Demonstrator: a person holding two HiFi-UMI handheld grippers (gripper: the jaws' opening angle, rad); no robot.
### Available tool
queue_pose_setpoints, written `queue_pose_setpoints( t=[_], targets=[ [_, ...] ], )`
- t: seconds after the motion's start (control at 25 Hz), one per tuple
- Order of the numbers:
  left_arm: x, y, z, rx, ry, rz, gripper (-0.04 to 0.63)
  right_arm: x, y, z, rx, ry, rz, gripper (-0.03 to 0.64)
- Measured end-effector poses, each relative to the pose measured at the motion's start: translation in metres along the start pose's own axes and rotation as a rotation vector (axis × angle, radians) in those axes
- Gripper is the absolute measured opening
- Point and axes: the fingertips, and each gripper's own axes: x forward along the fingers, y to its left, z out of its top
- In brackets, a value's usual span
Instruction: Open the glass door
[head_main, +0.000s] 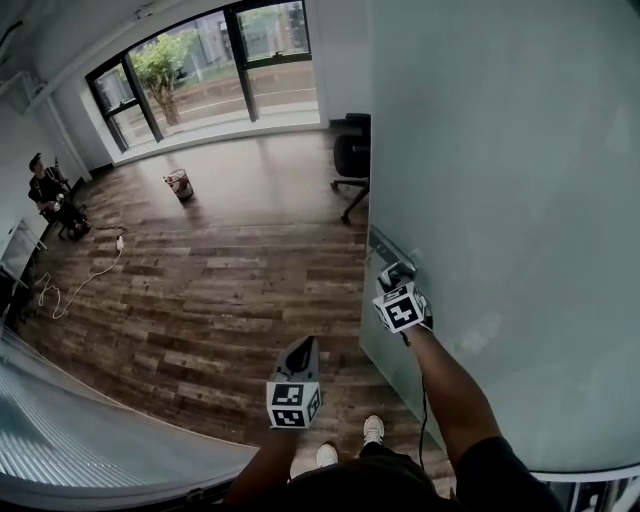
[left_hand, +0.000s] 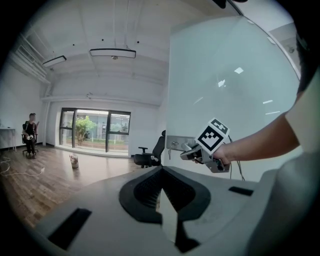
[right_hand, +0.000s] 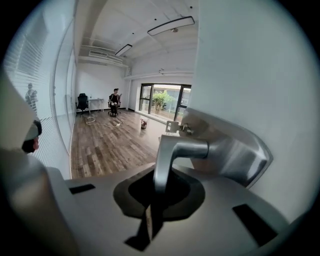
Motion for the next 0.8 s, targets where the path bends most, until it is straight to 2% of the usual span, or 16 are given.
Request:
queue_pose_setpoints(
  t=[0.36,0.8],
  targets=[
    [0.081,-0.041,0.007,0.004,0.018,-0.014,-0.002,0.017,-0.111,-0.020,0.136,0.015,0.006,0.015],
    [0.129,-0.059,0.013,0.016,0.033,0.001,-0.002,0.025,-0.214,-0.042,0.236,0.032,-0.051,0.015]
  ],
)
